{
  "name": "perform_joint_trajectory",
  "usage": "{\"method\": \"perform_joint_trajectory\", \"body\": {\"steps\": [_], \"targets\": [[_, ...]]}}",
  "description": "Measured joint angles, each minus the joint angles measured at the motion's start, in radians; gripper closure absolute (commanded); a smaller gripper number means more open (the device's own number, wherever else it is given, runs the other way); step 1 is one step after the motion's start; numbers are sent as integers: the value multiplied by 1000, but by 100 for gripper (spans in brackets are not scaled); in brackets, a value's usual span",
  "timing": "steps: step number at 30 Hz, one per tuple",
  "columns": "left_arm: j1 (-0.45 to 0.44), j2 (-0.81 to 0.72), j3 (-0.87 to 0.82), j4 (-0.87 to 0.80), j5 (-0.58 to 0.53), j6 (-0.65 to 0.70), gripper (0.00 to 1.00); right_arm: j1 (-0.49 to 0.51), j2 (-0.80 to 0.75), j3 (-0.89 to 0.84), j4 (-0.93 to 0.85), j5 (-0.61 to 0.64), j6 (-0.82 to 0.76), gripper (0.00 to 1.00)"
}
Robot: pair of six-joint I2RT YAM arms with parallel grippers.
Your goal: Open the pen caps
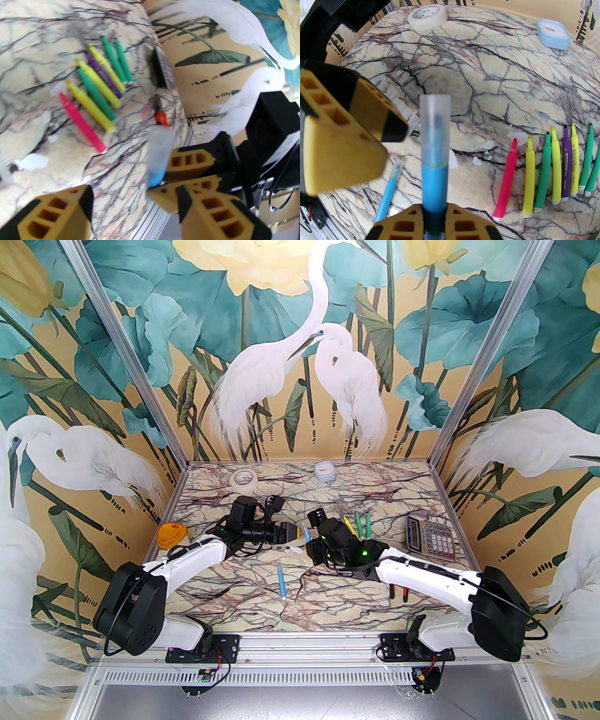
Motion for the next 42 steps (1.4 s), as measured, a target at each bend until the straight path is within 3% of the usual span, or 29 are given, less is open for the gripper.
{"method": "perform_joint_trajectory", "body": {"steps": [10,19,29,33,36,42], "targets": [[-20,32,18,30,23,-26,53,0,-2,-1,15,-49,-23,90],[-20,32,31,39,22,-27,59,0,-2,-1,18,-78,-34,90],[-20,32,32,35,20,-23,77,0,-2,-1,18,-83,-35,89],[-20,32,32,35,18,-24,84,0,-2,-1,18,-82,-38,70],[-20,35,34,35,18,-24,89,0,-2,-1,19,-82,-47,61],[-20,51,46,40,23,-32,91,0,12,-16,40,-78,-52,59]]}}
